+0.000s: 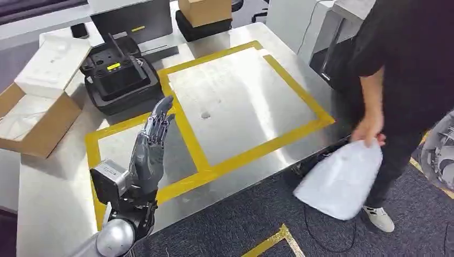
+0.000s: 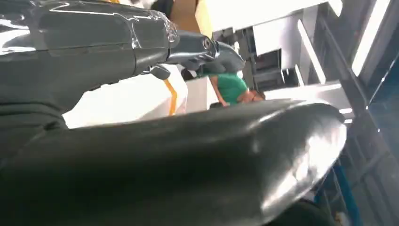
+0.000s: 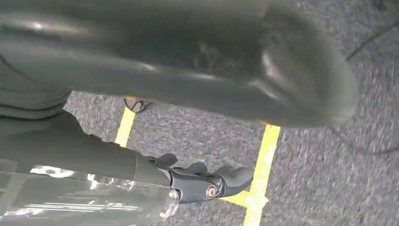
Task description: Take the parts from the cabinet and place them on the table.
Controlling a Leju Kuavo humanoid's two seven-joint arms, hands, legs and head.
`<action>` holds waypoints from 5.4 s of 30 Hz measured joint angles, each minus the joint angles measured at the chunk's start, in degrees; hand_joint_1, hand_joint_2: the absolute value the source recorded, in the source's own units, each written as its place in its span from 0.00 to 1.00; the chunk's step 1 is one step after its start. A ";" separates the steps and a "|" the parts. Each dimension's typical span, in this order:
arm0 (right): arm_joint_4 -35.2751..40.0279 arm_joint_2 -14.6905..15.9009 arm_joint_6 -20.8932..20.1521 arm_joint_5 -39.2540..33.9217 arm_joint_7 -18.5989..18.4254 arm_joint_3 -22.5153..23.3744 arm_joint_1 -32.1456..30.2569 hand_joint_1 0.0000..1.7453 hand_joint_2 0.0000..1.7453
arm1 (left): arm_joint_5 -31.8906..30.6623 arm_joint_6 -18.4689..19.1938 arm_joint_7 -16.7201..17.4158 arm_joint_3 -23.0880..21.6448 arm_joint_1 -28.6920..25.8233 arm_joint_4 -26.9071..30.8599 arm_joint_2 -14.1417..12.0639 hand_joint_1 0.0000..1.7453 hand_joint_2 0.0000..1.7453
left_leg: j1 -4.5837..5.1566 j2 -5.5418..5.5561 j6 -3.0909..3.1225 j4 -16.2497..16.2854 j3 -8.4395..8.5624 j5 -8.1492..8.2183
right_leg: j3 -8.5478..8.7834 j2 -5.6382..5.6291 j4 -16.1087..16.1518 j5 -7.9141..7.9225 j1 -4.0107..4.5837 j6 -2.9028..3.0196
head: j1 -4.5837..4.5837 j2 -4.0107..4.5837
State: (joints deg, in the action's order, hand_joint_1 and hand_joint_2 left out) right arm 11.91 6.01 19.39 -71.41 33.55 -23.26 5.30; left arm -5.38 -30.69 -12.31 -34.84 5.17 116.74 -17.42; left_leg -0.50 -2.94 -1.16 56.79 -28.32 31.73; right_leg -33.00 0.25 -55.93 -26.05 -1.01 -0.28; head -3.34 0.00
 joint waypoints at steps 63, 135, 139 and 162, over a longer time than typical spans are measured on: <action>-0.07 -0.18 -0.42 -0.50 -0.11 1.47 -0.14 0.00 0.00 | -0.11 -0.50 -0.22 0.02 -0.38 -0.76 0.31 0.00 0.00 | 0.17 3.74 0.43 8.86 -5.73 3.36 | 0.11 0.41 -0.92 -0.95 1.77 1.95 | 0.04 0.00; -0.04 -0.64 0.04 -0.46 -0.52 2.84 0.06 0.00 0.00 | -2.19 1.03 0.20 -0.59 0.91 1.14 0.63 0.00 0.00 | 0.07 2.56 0.53 -2.36 2.06 0.37 | 0.81 0.77 -0.34 -2.05 0.15 -0.76 | -0.13 0.00; 0.00 -0.59 0.07 -0.22 -0.50 2.86 -0.19 0.00 0.00 | -2.34 0.81 0.11 -0.70 0.99 1.49 0.63 0.00 0.00 | -0.45 2.68 -0.39 4.85 -0.14 2.73 | 4.09 -0.24 0.13 -3.89 0.14 1.22 | -0.55 0.00; -0.07 -0.59 0.11 0.22 -0.31 3.21 -0.76 0.00 0.00 | -2.49 0.31 -0.28 -0.83 0.05 1.57 0.52 0.00 0.00 | 0.52 0.66 2.51 0.56 0.23 0.46 | -3.29 1.24 -6.77 2.05 0.93 -0.21 | 0.42 0.04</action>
State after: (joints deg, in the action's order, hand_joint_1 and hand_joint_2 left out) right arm 11.85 5.42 19.50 -71.19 33.24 -20.04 4.54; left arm -7.87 -30.38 -12.59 -35.67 5.23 118.31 -16.90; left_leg 0.02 -2.27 1.35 57.35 -28.09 32.19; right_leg -36.29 1.50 -62.70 -24.00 -0.09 -0.49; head -2.93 0.04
